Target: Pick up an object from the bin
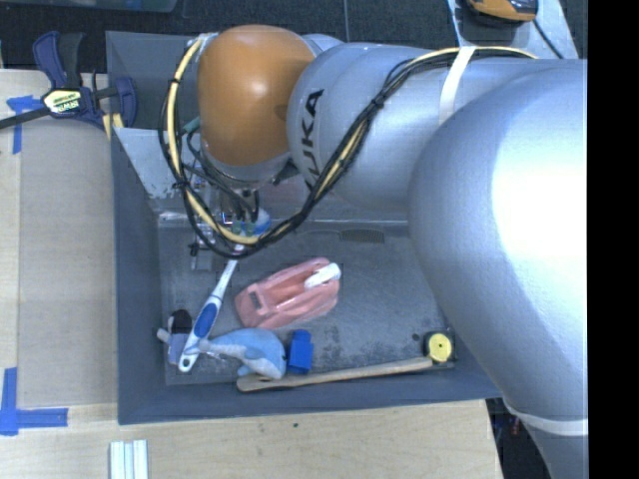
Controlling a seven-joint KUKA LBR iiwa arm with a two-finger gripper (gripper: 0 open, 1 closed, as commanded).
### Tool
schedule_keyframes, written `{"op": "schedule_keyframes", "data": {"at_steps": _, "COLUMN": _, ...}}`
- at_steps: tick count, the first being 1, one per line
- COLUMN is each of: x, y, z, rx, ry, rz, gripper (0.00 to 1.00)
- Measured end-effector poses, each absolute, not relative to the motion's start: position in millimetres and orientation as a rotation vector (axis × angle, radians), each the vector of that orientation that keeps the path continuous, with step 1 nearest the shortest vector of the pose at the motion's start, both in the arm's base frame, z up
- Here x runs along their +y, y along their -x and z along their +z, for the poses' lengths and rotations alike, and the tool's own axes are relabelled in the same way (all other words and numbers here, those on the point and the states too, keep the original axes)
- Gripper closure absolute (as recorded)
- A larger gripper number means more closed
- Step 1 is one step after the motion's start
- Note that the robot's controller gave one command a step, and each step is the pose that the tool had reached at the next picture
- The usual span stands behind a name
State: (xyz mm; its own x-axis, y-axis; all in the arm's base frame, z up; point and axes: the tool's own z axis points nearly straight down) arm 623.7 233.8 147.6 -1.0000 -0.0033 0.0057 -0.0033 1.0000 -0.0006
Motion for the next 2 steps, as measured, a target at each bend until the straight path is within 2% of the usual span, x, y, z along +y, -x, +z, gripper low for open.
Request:
{"op": "schedule_keyframes", "data": {"at_steps": 1, "x": 233, "y": -626.0, "z": 153, "rx": -3.144, "ry": 0.000, "rz": -0.002, "gripper": 0.00}}
{"op": "schedule_keyframes", "data": {"at_steps": 2, "x": 230, "y": -588.9, "z": 173, "rx": -3.144, "ry": 0.012, "rz": -0.003, "gripper": 0.00}}
